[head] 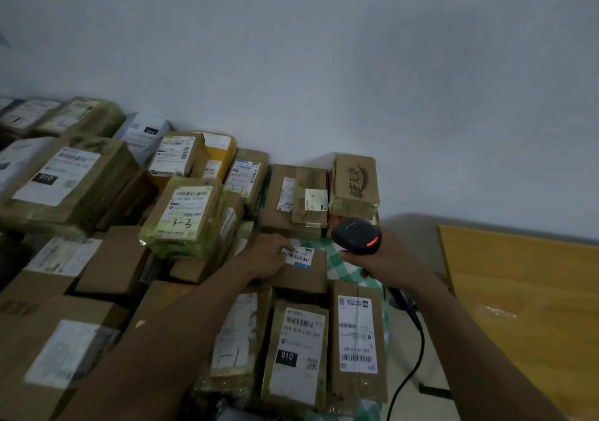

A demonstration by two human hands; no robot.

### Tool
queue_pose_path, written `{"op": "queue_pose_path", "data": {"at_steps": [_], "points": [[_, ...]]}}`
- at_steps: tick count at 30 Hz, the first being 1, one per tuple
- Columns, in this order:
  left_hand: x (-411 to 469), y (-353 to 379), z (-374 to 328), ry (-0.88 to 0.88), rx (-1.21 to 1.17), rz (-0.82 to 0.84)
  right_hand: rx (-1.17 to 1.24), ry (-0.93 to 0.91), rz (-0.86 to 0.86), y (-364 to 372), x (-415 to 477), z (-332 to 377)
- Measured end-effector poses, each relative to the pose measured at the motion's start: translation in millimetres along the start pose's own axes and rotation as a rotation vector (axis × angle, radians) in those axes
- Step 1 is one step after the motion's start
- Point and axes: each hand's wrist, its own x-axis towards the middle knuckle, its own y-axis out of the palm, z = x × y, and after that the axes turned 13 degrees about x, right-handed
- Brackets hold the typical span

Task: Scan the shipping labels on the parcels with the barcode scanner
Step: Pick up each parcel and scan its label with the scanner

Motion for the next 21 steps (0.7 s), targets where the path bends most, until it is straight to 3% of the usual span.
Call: {"op": "queue_pose_path", "data": {"at_steps": [6, 10, 13, 16, 21], "points": [[23.7, -8.3, -36.2, -0.081, -0.195, -0.251, -0.008, 0.026, -0.076, -21.4, 13.3, -6.3], [59.0, -25.7, -82.7, -0.019, -0.285, -0.343, 0.048, 0.034, -0.162, -41.2, 28.8, -17.3], [96.9, -36.7, -119.9, -0.049, -0.457, -0.344, 0.066, 0.045, -0.206, -53.1, 39.9, -31.6], [135.3, -40.6, -139.4, -0.187, -0.598, -0.295, 0.065, 0.067, -0.230, -60.2, 46.9, -43.5], [168.5, -21.8, -131.6, -0.365, -0.631, -0.213, 0.026, 0.086, -0.262, -71.9, 56.5, -61.2]]}}
